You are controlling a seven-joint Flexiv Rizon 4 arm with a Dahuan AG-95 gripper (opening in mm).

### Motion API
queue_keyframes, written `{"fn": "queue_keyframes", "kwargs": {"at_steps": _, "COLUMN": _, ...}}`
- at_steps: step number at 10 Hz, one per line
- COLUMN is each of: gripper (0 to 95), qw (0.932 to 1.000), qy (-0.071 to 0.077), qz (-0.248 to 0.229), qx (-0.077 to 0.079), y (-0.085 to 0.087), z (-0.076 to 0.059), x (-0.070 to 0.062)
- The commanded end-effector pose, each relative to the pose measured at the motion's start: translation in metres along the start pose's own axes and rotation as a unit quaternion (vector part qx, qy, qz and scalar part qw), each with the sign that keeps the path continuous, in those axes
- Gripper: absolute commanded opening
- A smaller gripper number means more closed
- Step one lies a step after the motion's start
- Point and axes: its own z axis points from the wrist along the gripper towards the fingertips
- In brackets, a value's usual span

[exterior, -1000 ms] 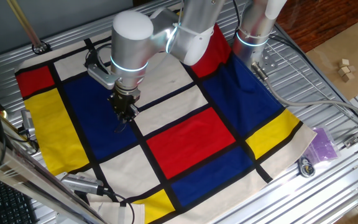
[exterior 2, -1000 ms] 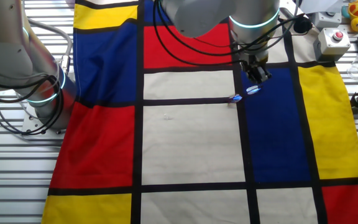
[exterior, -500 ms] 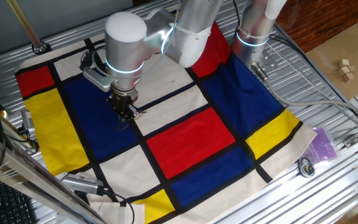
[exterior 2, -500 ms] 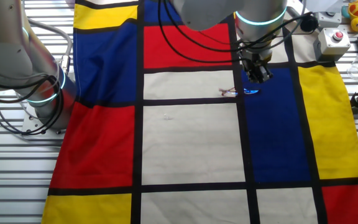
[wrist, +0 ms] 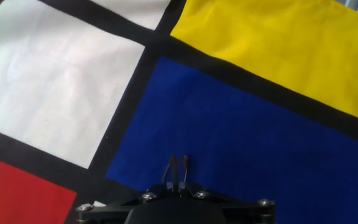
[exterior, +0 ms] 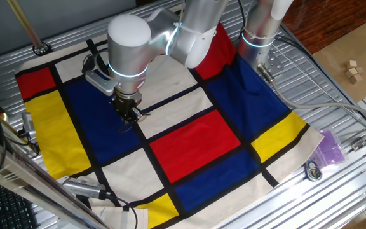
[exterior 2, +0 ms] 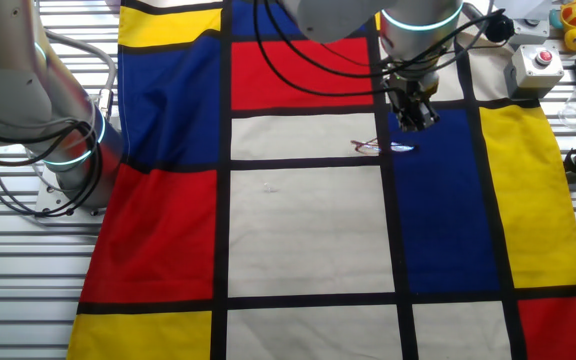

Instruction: Unfold the leg of the glasses (with one hand)

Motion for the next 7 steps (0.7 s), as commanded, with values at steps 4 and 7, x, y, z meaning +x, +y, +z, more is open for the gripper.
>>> {"fn": "queue_keyframes", "kwargs": {"at_steps": 4, "gripper": 0.0, "qw": 0.9995, "qy": -0.028, "qz": 0.006, "qx": 0.008, "y": 0.0008, "z": -0.0018, "x": -0.0007}}
{"fn": "queue_keyframes", "kwargs": {"at_steps": 7, "gripper": 0.0, "qw": 0.9987, "qy": -0.048, "qz": 0.012, "qx": 0.014, "y": 0.0019, "z": -0.0047, "x": -0.0005}}
